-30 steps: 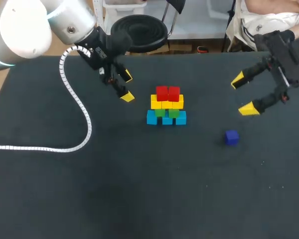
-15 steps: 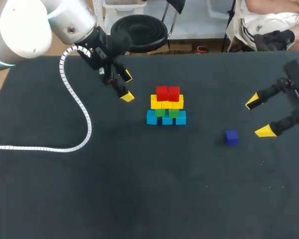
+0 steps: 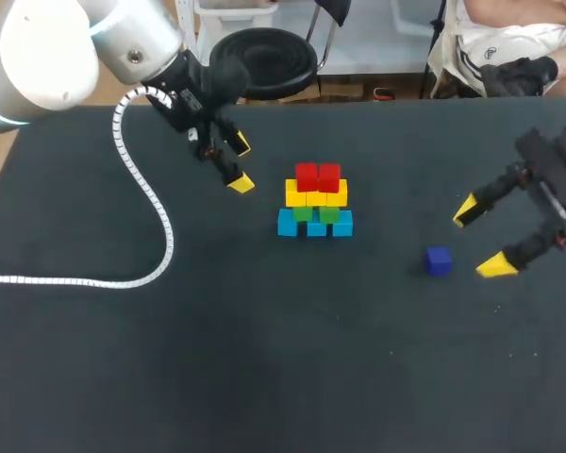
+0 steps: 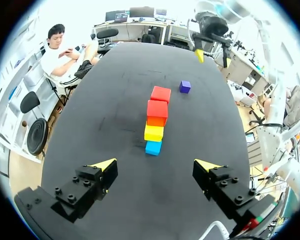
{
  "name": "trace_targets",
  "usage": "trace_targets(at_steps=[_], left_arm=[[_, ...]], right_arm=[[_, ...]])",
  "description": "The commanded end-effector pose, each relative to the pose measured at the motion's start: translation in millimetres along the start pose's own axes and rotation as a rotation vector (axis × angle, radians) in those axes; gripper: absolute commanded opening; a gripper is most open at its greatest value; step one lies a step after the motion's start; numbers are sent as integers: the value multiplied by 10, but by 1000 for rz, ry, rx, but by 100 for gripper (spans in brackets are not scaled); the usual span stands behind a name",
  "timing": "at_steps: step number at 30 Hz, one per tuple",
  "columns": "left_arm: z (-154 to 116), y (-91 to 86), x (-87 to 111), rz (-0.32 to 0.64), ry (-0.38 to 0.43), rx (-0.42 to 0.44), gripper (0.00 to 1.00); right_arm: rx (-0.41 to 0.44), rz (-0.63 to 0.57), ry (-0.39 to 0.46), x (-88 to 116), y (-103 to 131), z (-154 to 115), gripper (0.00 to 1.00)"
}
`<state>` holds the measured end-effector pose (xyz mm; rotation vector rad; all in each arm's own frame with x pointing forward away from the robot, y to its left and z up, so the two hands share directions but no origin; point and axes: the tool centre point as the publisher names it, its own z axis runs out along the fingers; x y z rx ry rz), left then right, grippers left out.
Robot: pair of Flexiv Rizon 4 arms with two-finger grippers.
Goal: Place the blue cubes, place green cubes on the blue cubes, place the yellow cubes on the green cubes, then place the red cubes on the yellow cubes, and place purple cube on the red cubes.
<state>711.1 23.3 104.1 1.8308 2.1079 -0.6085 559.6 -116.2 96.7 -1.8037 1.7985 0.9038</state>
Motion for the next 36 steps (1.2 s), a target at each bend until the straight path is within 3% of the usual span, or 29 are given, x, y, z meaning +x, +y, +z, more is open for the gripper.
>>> trace_targets(at_steps=[1,11,20,36], left_arm=[[-1,18,4,2,0,3,100],[-1,18,4,2,0,3,100],[-1,18,4,2,0,3,100],[-1,18,4,2,0,3,100]], right_arm=[[-60,33,-74,307,-222,237,100],[-48,-11,-95,582,-367,188,100],[-57,-39,-89,496,-412,299,100],[-30,-73,-129,547,-662,398,100]])
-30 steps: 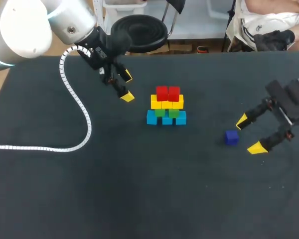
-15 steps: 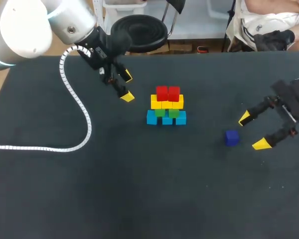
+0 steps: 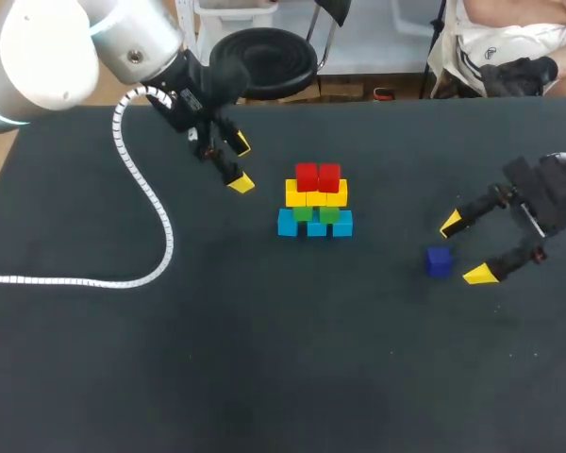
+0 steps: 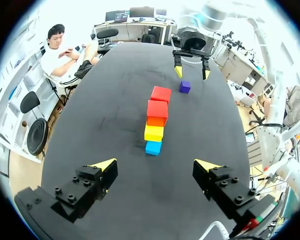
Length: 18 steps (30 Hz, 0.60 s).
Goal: Place the blue cubes, place green cubes on the blue cubes, place the yellow cubes on the green cubes, then place the red cubes on the yellow cubes, and place purple cube on the red cubes.
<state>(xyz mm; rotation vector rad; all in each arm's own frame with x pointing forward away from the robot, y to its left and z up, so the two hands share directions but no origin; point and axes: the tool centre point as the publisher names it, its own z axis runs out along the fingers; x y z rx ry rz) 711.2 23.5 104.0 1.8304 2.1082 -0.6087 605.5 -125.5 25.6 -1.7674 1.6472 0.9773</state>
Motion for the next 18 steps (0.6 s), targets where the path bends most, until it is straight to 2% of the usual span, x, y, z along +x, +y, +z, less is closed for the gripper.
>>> trace_targets(at_steps=[1,9,18], left_arm=[[-1,16,2,2,0,3,100],[-1,16,2,2,0,3,100],[-1,16,2,2,0,3,100]], right_arm=[[-21,-7,-9,0,-129,40,100],[-35,-7,-23,-52,-201,131,100],[-30,82,-49,8,-171,205,100]])
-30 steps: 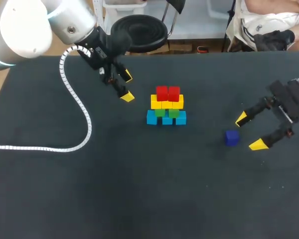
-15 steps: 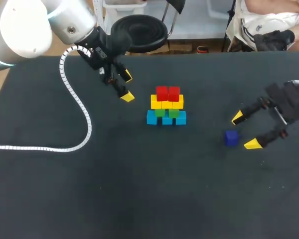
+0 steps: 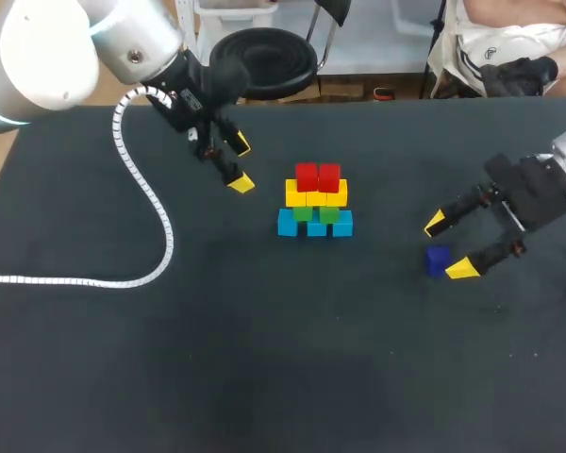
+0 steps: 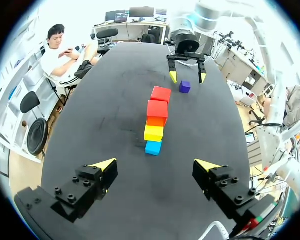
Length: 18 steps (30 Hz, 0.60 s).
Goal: Place the blue cubes, place green cubes on the blue cubes, place the yellow cubes on the green cubes, then place the red cubes on the yellow cubes, and place purple cube on the red cubes.
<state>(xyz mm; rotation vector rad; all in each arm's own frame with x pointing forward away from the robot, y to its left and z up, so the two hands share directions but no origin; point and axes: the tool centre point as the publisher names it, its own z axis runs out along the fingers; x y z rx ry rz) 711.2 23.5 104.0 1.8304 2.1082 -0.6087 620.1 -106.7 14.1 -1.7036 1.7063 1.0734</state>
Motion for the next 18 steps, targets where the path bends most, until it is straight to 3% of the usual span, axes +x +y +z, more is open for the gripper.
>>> trace_targets(at_steps=[1,18], left_arm=[[-1,17,2,2,0,3,100],[-1,17,2,2,0,3,100]], right_arm=[[2,0,-9,45,10,19,100],[-17,-9,12,105,-70,66,100]])
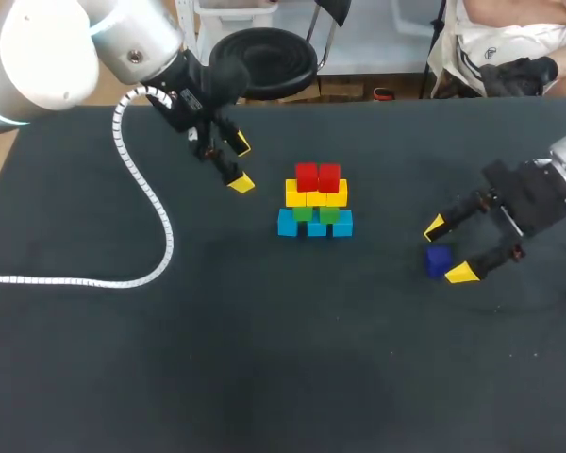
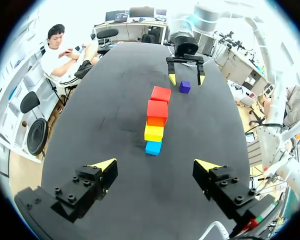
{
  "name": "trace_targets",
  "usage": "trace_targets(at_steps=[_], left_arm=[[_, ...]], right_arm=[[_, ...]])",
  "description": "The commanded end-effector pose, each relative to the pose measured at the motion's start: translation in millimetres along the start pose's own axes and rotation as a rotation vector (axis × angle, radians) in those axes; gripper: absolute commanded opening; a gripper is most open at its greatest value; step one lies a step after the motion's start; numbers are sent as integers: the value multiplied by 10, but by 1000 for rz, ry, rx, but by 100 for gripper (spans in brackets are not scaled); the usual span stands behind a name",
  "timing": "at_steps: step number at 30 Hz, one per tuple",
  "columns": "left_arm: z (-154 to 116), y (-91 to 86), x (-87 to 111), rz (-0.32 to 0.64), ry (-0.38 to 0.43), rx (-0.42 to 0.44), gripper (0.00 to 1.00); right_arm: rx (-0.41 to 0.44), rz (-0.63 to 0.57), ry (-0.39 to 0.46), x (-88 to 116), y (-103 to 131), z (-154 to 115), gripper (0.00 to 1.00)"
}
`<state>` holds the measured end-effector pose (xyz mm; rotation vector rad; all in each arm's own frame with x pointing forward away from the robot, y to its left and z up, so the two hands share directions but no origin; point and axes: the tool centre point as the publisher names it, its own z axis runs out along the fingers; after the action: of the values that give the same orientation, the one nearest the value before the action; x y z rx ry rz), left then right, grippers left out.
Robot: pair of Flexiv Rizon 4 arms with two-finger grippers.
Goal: Place the blue cubes, place green cubes on the blue cubes, place the yellow cubes on the green cubes, then place the red cubes on the yellow cubes, and place purple cube on the red cubes.
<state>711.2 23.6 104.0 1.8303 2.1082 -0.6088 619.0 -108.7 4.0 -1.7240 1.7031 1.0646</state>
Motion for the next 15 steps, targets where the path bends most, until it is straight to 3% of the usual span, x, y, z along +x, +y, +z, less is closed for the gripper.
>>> trace_targets(at_steps=[1,3,5,6,7,10,13,14,15], left_arm=[[-1,16,2,2,0,3,100],[-1,16,2,2,0,3,100],[-1,16,2,2,0,3,100],[-1,16,2,2,0,3,100],[-1,16,2,2,0,3,100],[-1,16,2,2,0,3,100],[-1,16,2,2,0,3,100],[-1,16,2,2,0,3,100],[-1,16,2,2,0,3,100]], right_arm=[[-14,1,-1,13,-71,26,100],[-16,3,0,24,-82,31,93],[-19,10,3,46,-91,36,77],[-18,15,3,56,-94,37,60],[-18,19,4,65,-96,38,52],[-14,36,4,86,-94,39,46],[-1,43,4,94,-93,33,20],[4,39,2,86,-89,25,0],[6,38,2,79,-87,21,0]])
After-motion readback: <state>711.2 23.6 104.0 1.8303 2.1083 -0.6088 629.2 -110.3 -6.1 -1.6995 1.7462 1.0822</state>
